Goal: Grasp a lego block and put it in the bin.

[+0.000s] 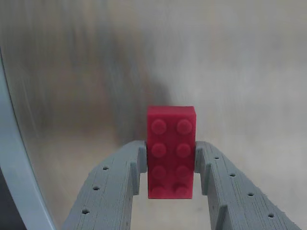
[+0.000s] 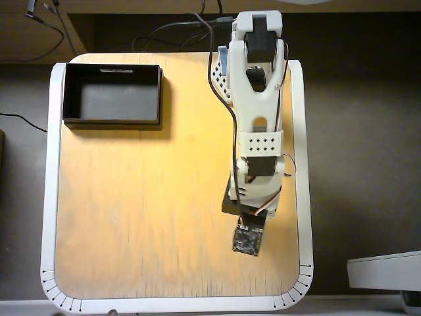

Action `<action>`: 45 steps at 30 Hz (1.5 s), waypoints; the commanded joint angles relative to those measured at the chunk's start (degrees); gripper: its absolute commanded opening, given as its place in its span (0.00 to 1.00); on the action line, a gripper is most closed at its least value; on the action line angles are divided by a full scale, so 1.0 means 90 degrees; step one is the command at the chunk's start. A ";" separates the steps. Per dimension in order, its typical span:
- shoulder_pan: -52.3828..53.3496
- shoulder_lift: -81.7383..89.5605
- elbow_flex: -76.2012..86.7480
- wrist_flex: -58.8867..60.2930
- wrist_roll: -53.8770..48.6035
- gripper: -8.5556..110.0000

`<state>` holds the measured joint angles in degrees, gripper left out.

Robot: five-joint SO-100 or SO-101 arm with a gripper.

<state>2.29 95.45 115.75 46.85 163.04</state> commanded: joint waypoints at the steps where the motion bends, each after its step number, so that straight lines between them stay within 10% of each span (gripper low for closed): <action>1: 0.0713 0.1553 -0.0762 0.0098 0.0264 0.07; 26: 0.7744 0.5059 -0.0742 0.1973 0.1523 0.08; 45: 0.9375 0.2422 -0.0742 0.1201 0.2295 0.08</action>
<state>85.17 119.79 115.75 61.61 183.08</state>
